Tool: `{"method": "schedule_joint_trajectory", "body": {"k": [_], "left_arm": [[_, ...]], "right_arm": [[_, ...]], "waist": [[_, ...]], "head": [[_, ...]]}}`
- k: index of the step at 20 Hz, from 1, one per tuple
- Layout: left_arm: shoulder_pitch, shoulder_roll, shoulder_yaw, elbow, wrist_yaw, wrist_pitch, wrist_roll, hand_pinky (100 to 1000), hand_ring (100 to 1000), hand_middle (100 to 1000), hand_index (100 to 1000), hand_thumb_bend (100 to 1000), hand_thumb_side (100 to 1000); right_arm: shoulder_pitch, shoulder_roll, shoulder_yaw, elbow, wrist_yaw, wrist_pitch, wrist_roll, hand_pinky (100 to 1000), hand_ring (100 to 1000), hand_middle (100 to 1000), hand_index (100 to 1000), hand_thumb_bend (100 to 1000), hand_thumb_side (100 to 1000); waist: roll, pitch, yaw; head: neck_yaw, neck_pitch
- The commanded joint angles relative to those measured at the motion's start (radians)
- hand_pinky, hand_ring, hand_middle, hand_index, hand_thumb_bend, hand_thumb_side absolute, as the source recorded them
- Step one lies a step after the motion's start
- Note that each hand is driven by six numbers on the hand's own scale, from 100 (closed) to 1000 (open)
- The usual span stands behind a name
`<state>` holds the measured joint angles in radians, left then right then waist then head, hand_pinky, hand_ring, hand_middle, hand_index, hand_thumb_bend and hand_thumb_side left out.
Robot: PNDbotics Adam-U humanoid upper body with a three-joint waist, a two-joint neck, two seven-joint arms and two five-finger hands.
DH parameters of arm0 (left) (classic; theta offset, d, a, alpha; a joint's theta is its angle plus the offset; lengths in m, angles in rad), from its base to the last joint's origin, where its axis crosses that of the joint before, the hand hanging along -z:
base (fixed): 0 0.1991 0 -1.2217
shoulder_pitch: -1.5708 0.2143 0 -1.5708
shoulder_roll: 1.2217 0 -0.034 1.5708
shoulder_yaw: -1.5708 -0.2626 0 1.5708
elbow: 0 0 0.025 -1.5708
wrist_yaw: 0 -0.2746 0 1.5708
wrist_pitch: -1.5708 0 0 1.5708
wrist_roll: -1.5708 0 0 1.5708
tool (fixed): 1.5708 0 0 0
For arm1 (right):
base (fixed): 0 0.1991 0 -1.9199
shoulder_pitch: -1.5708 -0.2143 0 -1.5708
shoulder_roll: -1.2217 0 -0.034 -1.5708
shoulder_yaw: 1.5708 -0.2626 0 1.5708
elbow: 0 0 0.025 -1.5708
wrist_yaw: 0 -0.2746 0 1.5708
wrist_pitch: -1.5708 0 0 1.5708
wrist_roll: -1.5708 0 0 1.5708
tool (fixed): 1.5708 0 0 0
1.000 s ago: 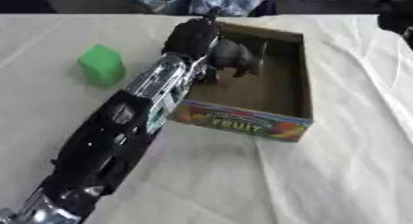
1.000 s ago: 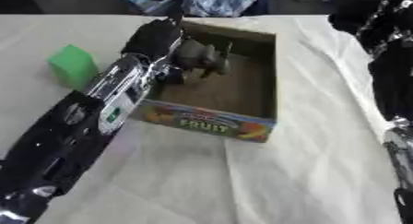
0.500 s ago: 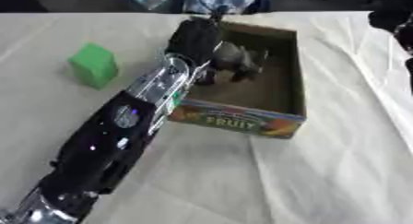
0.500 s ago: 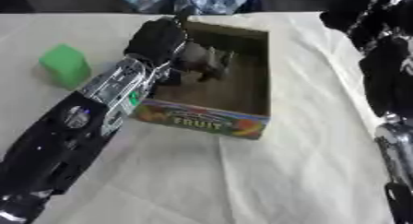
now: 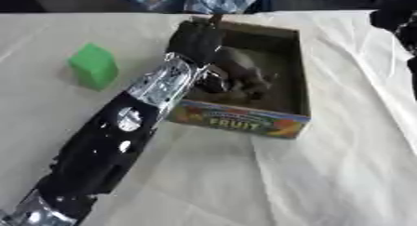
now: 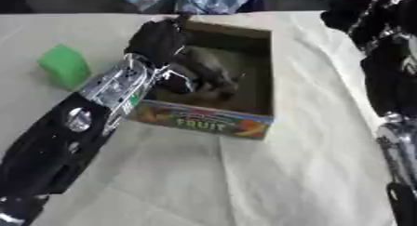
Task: Pick up objects on the table and place them in the box.
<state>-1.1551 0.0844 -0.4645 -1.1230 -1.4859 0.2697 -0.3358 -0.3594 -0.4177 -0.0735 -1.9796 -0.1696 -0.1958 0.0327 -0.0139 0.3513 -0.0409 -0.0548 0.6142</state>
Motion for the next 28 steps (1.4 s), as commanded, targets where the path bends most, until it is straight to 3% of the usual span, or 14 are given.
{"method": "schedule_joint_trajectory", "body": {"k": [1, 4, 6, 10, 17, 24, 25, 26, 28], "left_arm": [[-0.022, 0.011, 0.011, -0.035, -0.055, 0.002, -0.025, 723, 899, 1000, 862, 757, 749], [-0.017, 0.006, 0.023, -0.051, -0.104, -0.013, -0.045, 730, 904, 1000, 869, 864, 896], [-0.015, 0.003, 0.032, -0.07, -0.134, -0.023, -0.054, 729, 901, 1000, 867, 878, 955], [-0.016, 0.009, 0.052, -0.142, -0.145, -0.014, -0.048, 714, 880, 1000, 853, 773, 916], [-0.024, 0.073, 0.101, -0.304, -0.057, 0.046, 0.008, 658, 806, 1000, 815, 612, 864], [-0.022, 0.187, 0.155, -0.436, 0.048, 0.051, -0.08, 641, 785, 1000, 811, 513, 870], [-0.021, 0.203, 0.161, -0.439, 0.064, 0.05, -0.095, 638, 783, 1000, 812, 433, 852], [-0.019, 0.223, 0.167, -0.439, 0.08, 0.048, -0.111, 637, 782, 1000, 813, 491, 879], [-0.013, 0.26, 0.179, -0.433, 0.112, 0.037, -0.143, 635, 782, 1000, 817, 470, 895]], "right_arm": [[-0.006, -0.01, -0.005, -0.02, -0.006, 0.003, 0.0, 809, 740, 702, 973, 398, 1000], [-0.005, -0.01, -0.004, -0.02, -0.007, 0.005, 0.001, 809, 740, 702, 973, 397, 1000], [-0.004, -0.01, -0.004, -0.02, -0.006, 0.005, 0.001, 809, 740, 702, 973, 396, 1000], [-0.003, -0.01, -0.004, -0.02, -0.006, 0.007, 0.001, 809, 740, 702, 973, 396, 1000], [0.007, -0.018, -0.01, -0.02, -0.004, 0.007, -0.008, 809, 741, 702, 971, 397, 1000], [0.022, -0.034, -0.019, -0.02, 0.004, 0.003, -0.021, 809, 741, 702, 969, 396, 1000], [0.024, -0.037, -0.02, -0.02, 0.006, 0.002, -0.023, 809, 741, 702, 969, 396, 1000], [0.027, -0.04, -0.022, -0.02, 0.007, 0.001, -0.025, 809, 741, 703, 969, 396, 1000], [0.033, -0.045, -0.024, -0.02, 0.011, 0.0, -0.028, 809, 741, 703, 969, 395, 1000]], "waist": [[-0.003, -0.025, 0.0], [-0.005, -0.026, 0.002], [-0.006, -0.026, 0.003], [-0.007, -0.028, 0.005], [-0.005, -0.036, 0.021], [-0.001, -0.046, 0.047], [0.0, -0.047, 0.051], [0.001, -0.048, 0.056], [0.004, -0.051, 0.065]], "head": [[-0.002, -0.001], [-0.002, -0.003], [-0.002, -0.003], [-0.003, -0.003], [-0.016, 0.006], [-0.041, 0.035], [-0.044, 0.039], [-0.048, 0.044], [-0.053, 0.051]]}}
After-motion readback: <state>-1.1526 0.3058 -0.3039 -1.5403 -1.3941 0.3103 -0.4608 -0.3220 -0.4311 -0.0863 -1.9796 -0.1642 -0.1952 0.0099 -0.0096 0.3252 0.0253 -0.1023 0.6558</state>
